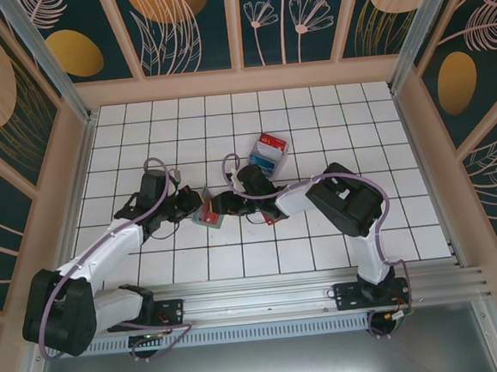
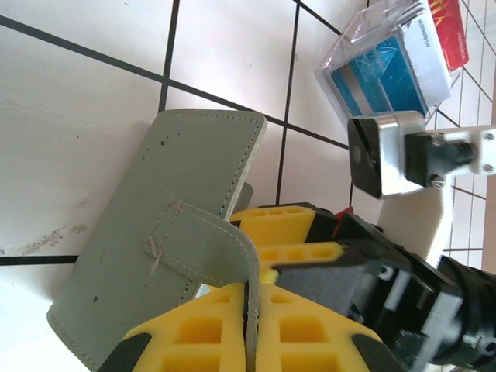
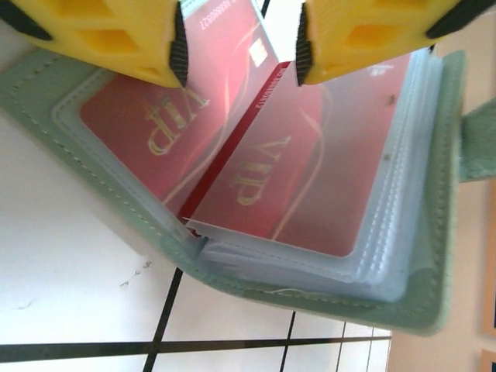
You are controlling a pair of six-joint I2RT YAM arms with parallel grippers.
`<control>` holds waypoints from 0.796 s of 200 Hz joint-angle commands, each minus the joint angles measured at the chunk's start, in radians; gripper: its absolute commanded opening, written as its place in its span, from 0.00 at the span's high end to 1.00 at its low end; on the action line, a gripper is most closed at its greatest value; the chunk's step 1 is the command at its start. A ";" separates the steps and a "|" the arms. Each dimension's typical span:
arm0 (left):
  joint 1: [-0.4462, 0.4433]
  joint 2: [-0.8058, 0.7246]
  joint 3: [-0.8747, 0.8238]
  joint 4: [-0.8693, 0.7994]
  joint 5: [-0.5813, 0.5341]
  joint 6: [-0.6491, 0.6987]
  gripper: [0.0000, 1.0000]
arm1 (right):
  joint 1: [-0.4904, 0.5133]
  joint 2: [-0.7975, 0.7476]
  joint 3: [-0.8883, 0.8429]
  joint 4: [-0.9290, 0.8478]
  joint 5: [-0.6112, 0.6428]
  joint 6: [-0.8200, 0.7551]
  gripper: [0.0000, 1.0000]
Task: Put the credit cards into the card holder
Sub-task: Flip over the card slot in the card holder.
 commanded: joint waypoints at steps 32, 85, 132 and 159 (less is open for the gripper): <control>-0.034 -0.024 0.038 -0.029 0.025 -0.033 1.00 | 0.000 0.026 -0.015 0.019 -0.011 0.035 0.66; -0.044 -0.021 0.049 -0.038 0.009 -0.030 1.00 | -0.028 0.013 -0.085 0.141 -0.063 0.091 0.67; -0.043 -0.036 0.088 -0.081 -0.018 -0.015 1.00 | -0.049 -0.019 -0.123 0.121 -0.074 0.078 0.67; -0.043 -0.024 0.078 -0.072 -0.022 -0.014 1.00 | -0.044 -0.026 -0.109 0.086 -0.069 0.057 0.67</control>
